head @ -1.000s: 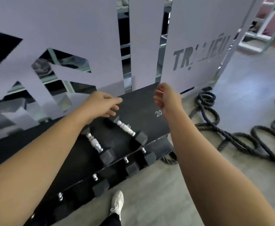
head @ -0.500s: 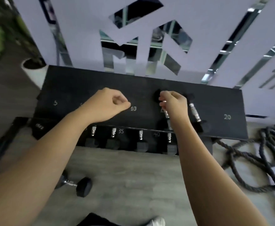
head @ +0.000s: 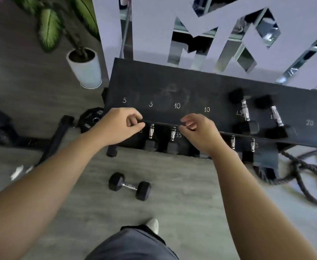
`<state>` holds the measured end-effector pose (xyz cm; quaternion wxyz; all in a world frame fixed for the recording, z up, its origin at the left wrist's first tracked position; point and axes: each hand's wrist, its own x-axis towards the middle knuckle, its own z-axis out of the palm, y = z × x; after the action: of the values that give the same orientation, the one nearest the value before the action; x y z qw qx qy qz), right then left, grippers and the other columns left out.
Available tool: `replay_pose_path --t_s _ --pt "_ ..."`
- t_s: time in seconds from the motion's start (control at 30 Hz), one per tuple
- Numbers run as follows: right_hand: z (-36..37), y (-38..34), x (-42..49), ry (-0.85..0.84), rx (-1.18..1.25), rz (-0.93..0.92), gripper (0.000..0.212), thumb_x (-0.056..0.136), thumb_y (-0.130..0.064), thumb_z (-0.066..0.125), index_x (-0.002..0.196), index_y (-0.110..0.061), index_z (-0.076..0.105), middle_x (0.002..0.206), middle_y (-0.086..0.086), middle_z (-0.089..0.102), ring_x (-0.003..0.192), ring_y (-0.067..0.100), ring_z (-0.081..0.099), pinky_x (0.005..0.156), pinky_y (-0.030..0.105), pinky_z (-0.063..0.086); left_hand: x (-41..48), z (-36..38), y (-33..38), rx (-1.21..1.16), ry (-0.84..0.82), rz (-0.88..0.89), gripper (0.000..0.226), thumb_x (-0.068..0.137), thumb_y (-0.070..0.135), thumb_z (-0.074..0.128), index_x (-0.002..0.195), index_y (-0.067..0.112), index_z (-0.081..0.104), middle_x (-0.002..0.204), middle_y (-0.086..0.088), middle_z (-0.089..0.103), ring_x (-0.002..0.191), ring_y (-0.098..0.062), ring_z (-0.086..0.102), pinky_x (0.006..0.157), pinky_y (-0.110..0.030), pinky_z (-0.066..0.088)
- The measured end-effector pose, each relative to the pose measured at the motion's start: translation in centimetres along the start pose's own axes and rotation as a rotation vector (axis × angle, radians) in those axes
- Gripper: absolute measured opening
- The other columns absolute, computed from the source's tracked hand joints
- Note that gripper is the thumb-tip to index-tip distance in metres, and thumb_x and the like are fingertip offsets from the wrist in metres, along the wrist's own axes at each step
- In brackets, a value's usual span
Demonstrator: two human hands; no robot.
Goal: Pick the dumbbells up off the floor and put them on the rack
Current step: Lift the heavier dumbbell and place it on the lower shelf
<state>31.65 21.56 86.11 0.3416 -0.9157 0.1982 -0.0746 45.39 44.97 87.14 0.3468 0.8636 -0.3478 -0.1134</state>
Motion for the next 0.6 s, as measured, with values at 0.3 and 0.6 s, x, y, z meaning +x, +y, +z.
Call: replay_pose_path --t_s 0.3,0.6 --pt "7.5 -0.7 -9.8 0.282 0.069 0.218 0.018 0.085 -0.027 0.068 0.102 -0.021 0.072 0.096 0.0 0.062 0.084 0.014 0.058 0.083 0.029 0.047 -4.1 -1.8 -4.9 0.437 -0.572 0.059 0.024 0.083 0.052 0.068 0.097 0.033 0.066 0.087 0.017 0.066 0.079 0.001 0.059 0.07 -0.024 0.048" --pt "18.6 -3.1 -11.3 0.292 0.048 0.569 0.021 0.089 -0.029 0.064 0.107 -0.018 0.069 0.104 0.005 0.064 0.094 0.022 0.059 0.088 0.034 0.047 -1.5 1.3 -15.7 0.356 -0.591 0.114 0.031 0.085 0.05 0.066 0.106 0.028 0.064 0.09 0.012 0.062 0.076 -0.006 0.057 0.061 -0.027 0.044"
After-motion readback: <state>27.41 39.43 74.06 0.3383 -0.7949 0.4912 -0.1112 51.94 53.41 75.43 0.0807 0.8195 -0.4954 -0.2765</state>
